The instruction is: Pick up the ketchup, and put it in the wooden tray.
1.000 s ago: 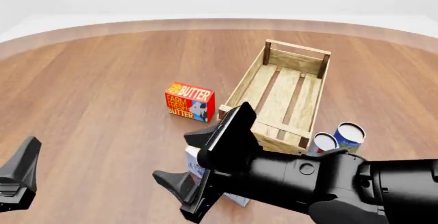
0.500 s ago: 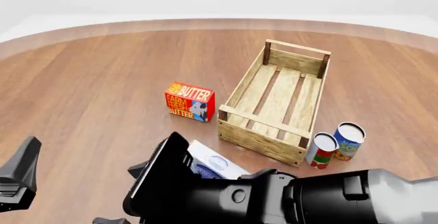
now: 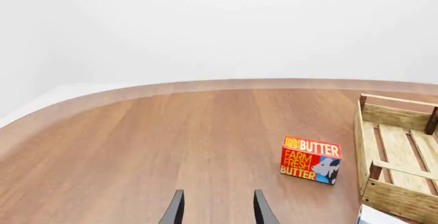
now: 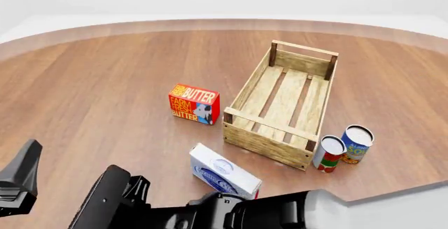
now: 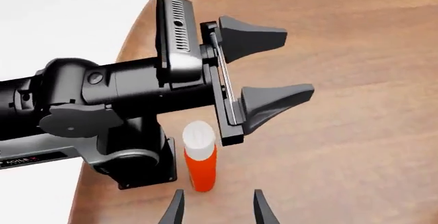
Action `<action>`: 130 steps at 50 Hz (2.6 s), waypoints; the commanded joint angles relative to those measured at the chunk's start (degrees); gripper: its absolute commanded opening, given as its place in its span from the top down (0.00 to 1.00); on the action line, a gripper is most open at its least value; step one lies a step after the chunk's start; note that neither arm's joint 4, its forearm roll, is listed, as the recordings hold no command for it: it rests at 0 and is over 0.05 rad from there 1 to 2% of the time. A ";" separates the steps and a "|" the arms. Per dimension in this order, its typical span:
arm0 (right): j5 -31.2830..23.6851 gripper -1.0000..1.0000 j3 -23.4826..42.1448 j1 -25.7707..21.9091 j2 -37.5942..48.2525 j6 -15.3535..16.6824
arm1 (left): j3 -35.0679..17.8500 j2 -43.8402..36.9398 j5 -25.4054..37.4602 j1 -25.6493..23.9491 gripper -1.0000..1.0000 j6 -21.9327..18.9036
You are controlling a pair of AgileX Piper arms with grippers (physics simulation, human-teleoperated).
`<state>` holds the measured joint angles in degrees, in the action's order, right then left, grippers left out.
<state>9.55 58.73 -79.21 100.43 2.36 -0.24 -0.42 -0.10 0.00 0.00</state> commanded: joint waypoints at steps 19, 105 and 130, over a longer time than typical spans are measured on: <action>-2.33 0.00 7.75 -1.96 9.30 2.04 | 0.00 0.00 0.00 0.00 0.00 0.00; 0.91 1.00 10.68 -1.06 16.65 2.55 | 0.00 0.00 0.00 0.00 0.00 0.00; 1.21 1.00 5.25 4.87 11.22 3.78 | 0.00 0.00 0.00 0.00 0.00 0.00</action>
<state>11.25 65.52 -76.63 114.38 6.16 -0.24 -0.42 -0.10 0.00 0.00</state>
